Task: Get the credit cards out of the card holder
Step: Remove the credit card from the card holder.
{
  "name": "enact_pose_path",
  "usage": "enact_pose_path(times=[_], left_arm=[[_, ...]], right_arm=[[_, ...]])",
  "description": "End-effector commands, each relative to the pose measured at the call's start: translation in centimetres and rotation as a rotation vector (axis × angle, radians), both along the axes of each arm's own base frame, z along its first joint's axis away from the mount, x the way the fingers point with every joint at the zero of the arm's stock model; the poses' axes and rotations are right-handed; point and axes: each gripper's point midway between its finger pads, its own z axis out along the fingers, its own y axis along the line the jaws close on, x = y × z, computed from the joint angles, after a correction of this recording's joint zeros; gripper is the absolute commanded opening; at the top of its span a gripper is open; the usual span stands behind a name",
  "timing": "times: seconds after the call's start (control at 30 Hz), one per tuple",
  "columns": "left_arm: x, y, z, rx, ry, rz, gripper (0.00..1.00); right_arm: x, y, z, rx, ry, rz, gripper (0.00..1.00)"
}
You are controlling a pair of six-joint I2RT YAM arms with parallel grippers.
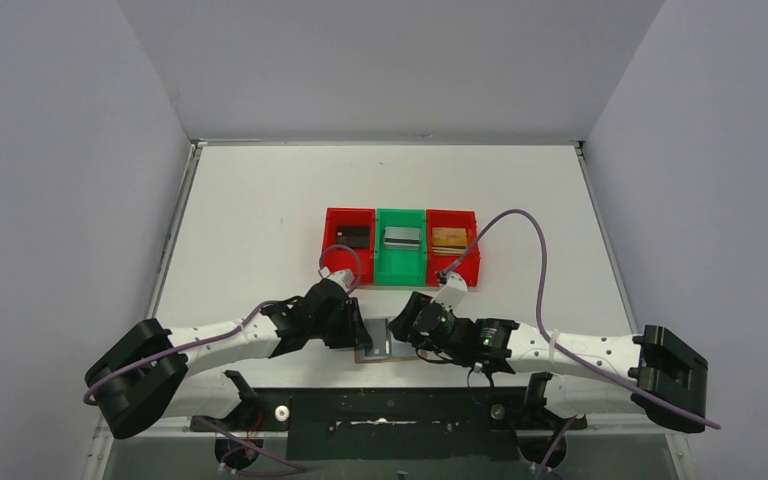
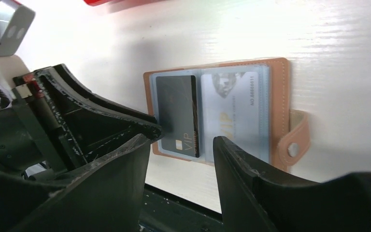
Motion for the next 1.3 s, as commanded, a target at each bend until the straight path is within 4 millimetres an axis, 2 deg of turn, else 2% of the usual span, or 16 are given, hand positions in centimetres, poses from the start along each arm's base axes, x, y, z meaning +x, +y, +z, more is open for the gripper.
enact_pose_path(times=[0.0, 0.3, 0.77, 0.87, 1.0, 1.27], left_arm=[[0.8, -0.1, 0.6, 0.023, -0.027, -0.001, 0.3], [0.9, -0.1, 0.6, 0.03, -0.025, -0.005, 0.3], [0.9, -0.1, 0.9, 0.03, -0.029, -0.009, 0.31], [0.9, -0.2, 0.9, 0.029, -0.029, -0.011, 0.31], [0.8, -0.3, 0.9, 0.024, -0.028, -0.014, 0.31], [0.8, -0.2, 0.8, 0.023, -0.028, -0.012, 0.31]], right_arm=[[0.5, -1.5, -0.7, -0.028, -0.002, -0.067, 0.49], [0.1, -1.7, -3.4, -0.091, 0.072, -0.076, 0.49], [-0.4, -1.9, -5.6, -0.155, 0.121, -0.069, 0.48], [-0.4, -0.6, -5.2, -0.115, 0.115, -0.033, 0.45], [0.2, 0.5, -3.8, -0.058, 0.076, -0.016, 0.33], [0.4, 1.8, -0.9, 0.014, 0.022, 0.02, 0.29]])
